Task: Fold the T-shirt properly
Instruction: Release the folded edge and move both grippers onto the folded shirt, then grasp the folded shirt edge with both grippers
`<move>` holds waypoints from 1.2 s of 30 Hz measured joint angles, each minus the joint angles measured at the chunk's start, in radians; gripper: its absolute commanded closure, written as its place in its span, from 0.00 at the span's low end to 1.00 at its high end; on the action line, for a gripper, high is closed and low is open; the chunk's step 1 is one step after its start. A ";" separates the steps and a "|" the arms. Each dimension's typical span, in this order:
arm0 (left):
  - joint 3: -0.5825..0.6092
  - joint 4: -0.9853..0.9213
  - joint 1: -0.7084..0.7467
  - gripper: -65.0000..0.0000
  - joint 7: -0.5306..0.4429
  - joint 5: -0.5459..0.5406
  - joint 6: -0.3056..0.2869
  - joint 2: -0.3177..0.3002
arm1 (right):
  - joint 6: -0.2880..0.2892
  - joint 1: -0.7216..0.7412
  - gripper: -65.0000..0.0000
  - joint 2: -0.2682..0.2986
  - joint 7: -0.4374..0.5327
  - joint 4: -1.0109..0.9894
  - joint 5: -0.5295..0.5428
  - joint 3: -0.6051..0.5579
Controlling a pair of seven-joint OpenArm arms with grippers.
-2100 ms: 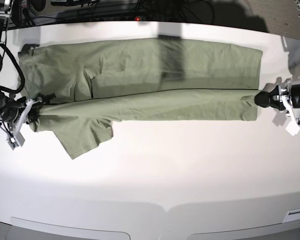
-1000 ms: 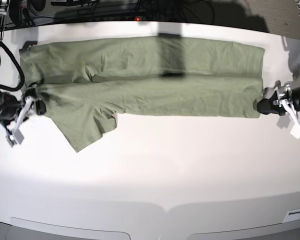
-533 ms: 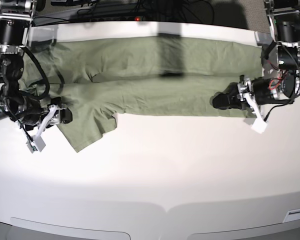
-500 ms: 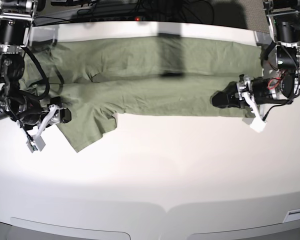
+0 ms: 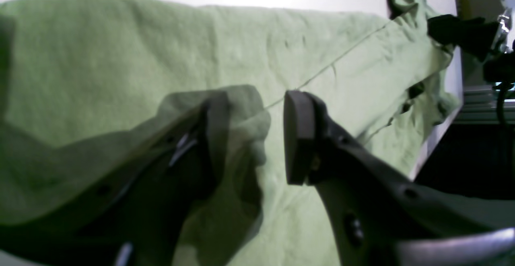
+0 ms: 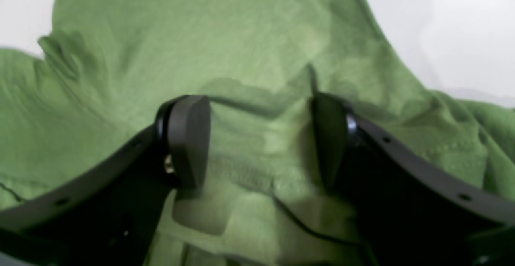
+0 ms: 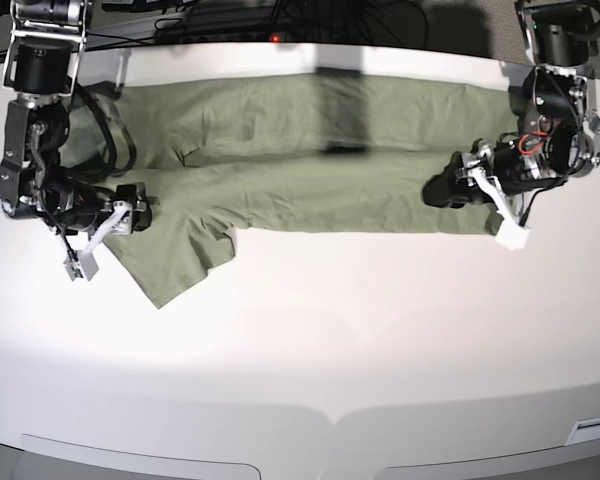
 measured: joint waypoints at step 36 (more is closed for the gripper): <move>0.000 -0.375 -0.277 0.65 -0.262 0.244 0.046 -0.067 | -0.113 0.292 0.38 -0.100 0.174 -0.315 -0.203 0.001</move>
